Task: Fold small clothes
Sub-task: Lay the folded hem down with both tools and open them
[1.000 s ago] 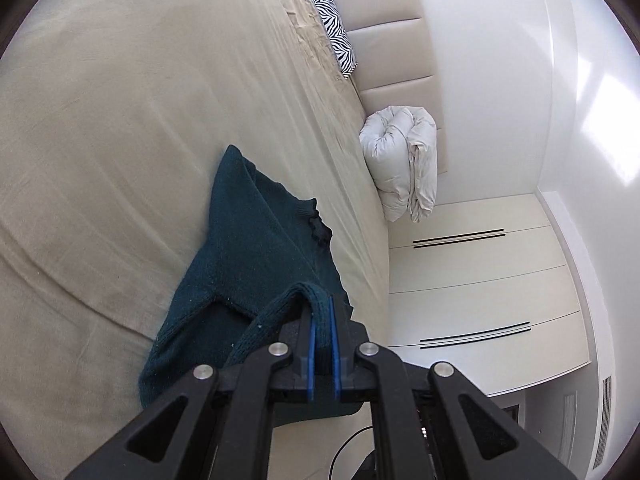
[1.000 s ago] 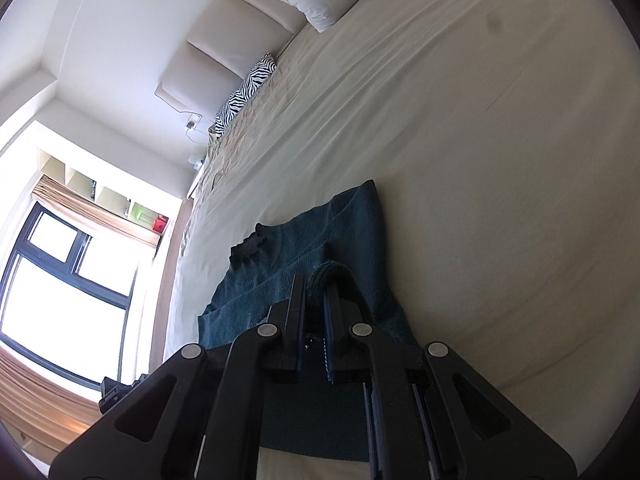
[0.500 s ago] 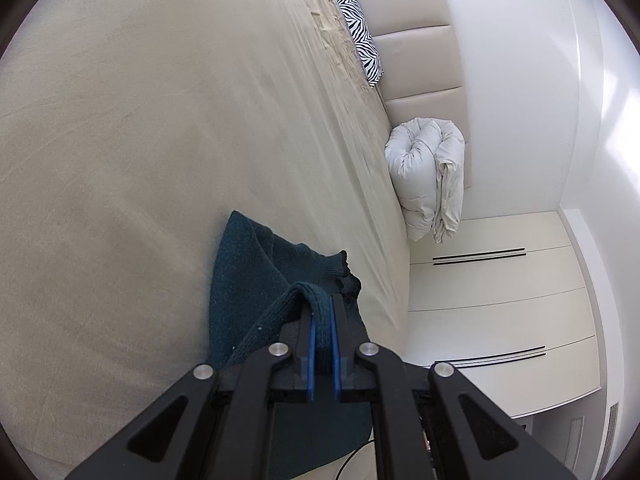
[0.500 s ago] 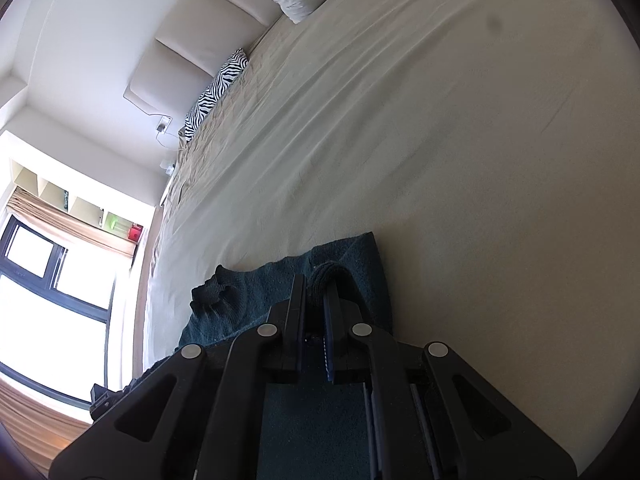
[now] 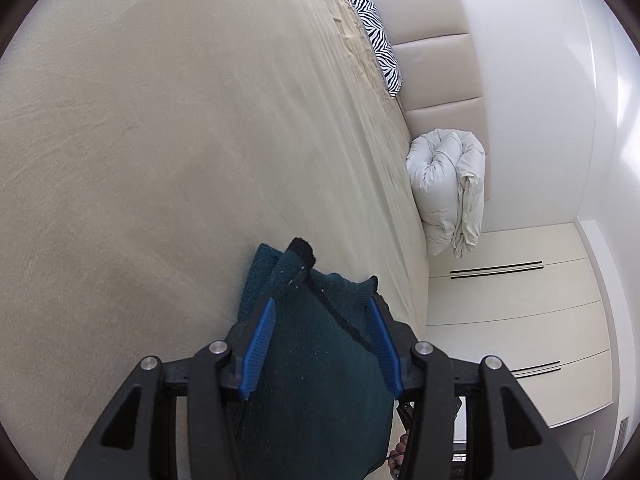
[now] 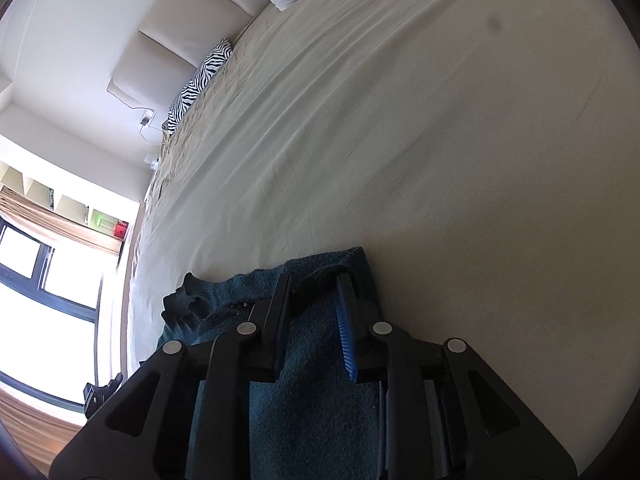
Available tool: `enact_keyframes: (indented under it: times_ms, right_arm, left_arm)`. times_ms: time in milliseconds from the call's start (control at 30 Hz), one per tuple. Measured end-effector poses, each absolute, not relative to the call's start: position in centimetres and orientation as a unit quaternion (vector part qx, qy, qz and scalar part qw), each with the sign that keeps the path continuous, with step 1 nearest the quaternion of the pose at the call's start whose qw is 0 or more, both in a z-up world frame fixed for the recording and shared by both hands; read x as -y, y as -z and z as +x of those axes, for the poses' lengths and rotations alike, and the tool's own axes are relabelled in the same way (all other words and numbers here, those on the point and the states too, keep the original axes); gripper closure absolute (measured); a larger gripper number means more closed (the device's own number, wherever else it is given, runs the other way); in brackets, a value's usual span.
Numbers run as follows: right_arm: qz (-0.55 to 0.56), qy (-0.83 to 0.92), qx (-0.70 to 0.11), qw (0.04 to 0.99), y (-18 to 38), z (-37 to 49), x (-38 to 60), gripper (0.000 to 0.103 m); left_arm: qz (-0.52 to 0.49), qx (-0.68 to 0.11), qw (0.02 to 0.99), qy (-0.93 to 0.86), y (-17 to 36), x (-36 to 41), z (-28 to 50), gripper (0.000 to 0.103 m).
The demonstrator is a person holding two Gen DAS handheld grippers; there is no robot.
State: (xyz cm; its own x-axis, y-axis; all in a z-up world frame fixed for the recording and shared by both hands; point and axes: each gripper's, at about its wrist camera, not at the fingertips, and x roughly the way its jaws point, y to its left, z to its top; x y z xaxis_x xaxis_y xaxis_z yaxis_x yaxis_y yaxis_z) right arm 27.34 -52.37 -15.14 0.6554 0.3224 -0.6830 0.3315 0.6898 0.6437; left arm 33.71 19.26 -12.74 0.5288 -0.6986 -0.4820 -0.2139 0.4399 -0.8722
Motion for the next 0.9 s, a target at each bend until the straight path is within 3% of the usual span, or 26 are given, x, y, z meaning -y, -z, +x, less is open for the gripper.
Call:
enact_keyframes:
  times_ms: [100, 200, 400, 900]
  right_arm:
    - [0.391, 0.014, -0.409, 0.825, 14.4, 26.5, 52.8, 0.073]
    - [0.398, 0.031, -0.392, 0.829, 13.7, 24.9, 53.5, 0.050]
    - [0.337, 0.021, -0.420, 0.842, 12.9, 21.5, 52.2, 0.050]
    - [0.226, 0.020, -0.465, 0.856, 14.3, 12.8, 48.0, 0.051]
  left_arm:
    - [-0.494, -0.452, 0.722, 0.173, 12.2, -19.3, 32.5, 0.053]
    - [-0.473, -0.452, 0.735, 0.180, 11.7, -19.2, 30.6, 0.053]
    - [-0.421, -0.454, 0.763, 0.188, 11.2, -18.2, 26.1, 0.047]
    - [-0.324, -0.469, 0.804, 0.171, 11.6, -16.2, 20.8, 0.047]
